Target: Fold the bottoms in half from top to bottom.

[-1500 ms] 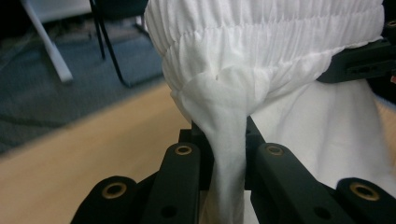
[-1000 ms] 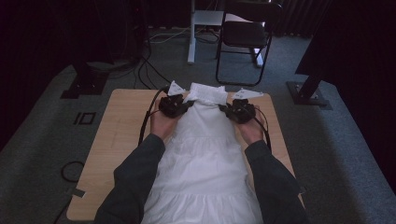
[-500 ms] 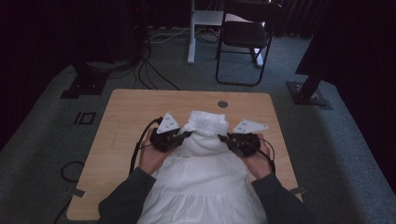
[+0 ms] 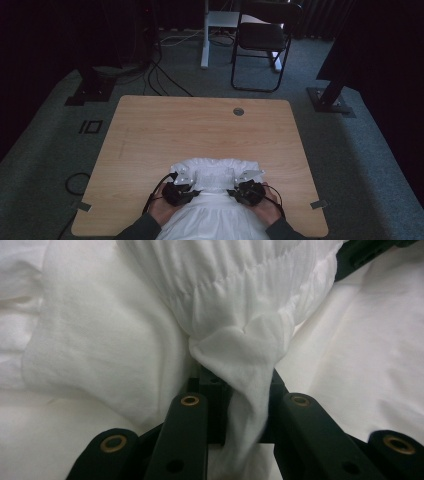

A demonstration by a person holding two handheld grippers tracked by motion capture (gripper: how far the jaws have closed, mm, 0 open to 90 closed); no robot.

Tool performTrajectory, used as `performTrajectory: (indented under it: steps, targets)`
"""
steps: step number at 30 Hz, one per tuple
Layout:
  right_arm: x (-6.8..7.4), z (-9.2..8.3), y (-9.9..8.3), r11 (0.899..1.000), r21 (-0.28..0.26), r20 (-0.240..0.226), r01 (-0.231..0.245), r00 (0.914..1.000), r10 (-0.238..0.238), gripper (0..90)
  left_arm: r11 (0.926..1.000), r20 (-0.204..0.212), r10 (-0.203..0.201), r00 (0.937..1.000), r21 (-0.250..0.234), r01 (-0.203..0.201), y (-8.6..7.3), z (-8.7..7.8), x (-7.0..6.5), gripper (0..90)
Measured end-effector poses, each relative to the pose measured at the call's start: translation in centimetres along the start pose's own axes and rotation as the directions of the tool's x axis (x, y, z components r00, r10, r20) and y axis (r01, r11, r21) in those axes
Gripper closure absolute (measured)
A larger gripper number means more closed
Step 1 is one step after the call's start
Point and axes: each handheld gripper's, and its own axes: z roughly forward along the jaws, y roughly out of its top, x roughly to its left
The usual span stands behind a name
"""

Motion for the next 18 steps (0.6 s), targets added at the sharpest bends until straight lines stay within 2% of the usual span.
performTrajectory:
  steps: [2,6,9,15,18]
  targets:
    - [-0.1,0.3,0.0,1.0,0.003,0.0,-0.02,0.9998,0.02,82.3,1.0,-0.01,0.008,0.9999,-0.003,-0.008,0.0,0.3,0.0,80.7]
    - [-0.3,0.8,0.2,1.0,0.01,0.015,-0.009,0.9999,0.009,82.1,0.9998,-0.02,0.013,0.9997,-0.013,-0.013,0.0,0.4,0.2,80.8]
    - [-0.8,1.0,0.4,1.0,0.003,0.003,-0.021,0.9998,0.021,81.6,0.9998,-0.033,0.008,0.9994,-0.02,-0.008,0.2,0.6,0.6,80.9]
    - [-2.5,2.0,1.6,1.0,-0.003,0.003,-0.024,0.9997,0.024,81.5,0.9995,-0.059,-0.022,0.998,-0.024,0.021,1.1,1.3,1.9,80.7]
    - [-3.7,2.6,2.6,1.0,0.001,0.006,-0.011,0.9999,0.011,81.7,0.9974,-0.071,-0.069,0.9951,-0.026,0.067,1.6,1.6,2.6,80.6]
